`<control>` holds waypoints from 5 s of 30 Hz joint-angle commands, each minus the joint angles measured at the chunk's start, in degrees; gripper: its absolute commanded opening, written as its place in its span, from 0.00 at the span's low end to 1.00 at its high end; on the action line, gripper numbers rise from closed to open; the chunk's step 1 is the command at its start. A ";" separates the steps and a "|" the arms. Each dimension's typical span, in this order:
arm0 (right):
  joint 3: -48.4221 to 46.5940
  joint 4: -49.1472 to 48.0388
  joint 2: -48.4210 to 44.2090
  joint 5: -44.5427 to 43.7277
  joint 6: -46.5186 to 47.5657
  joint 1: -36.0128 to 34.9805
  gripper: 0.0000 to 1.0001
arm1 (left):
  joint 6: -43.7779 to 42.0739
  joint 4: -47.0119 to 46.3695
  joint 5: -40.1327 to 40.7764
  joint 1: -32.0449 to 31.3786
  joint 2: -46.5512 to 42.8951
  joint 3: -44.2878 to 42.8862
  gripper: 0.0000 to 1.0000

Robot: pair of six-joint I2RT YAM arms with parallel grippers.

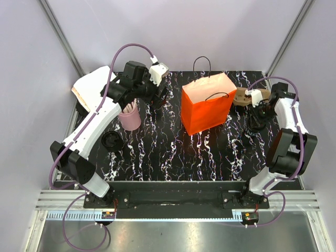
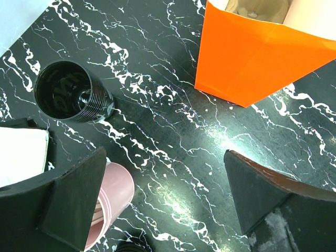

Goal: Pack the takeout coffee

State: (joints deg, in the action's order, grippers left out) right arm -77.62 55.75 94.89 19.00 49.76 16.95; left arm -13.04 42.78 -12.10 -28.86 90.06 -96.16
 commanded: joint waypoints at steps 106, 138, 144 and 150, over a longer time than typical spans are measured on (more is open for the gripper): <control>-1.30 5.69 -1.90 -2.04 0.08 0.10 0.26 | 1.52 -0.60 -3.72 -0.14 0.99 -2.54 0.99; -43.73 20.63 -0.59 1.39 -14.15 -6.03 0.00 | 1.70 -0.16 -3.37 -0.23 0.82 -3.51 0.99; -70.87 28.18 9.15 -2.21 -19.60 -12.55 0.00 | 1.61 -0.16 -2.93 -0.14 0.55 -3.07 0.99; -79.18 27.85 12.78 -2.49 -21.28 -19.40 0.00 | 1.26 -0.25 -2.49 -0.23 0.38 -2.63 0.99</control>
State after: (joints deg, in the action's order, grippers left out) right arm -155.09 75.96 107.22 17.23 31.64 1.15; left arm -11.97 44.10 -14.37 -28.86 91.13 -97.03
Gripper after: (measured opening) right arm 0.014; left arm 0.987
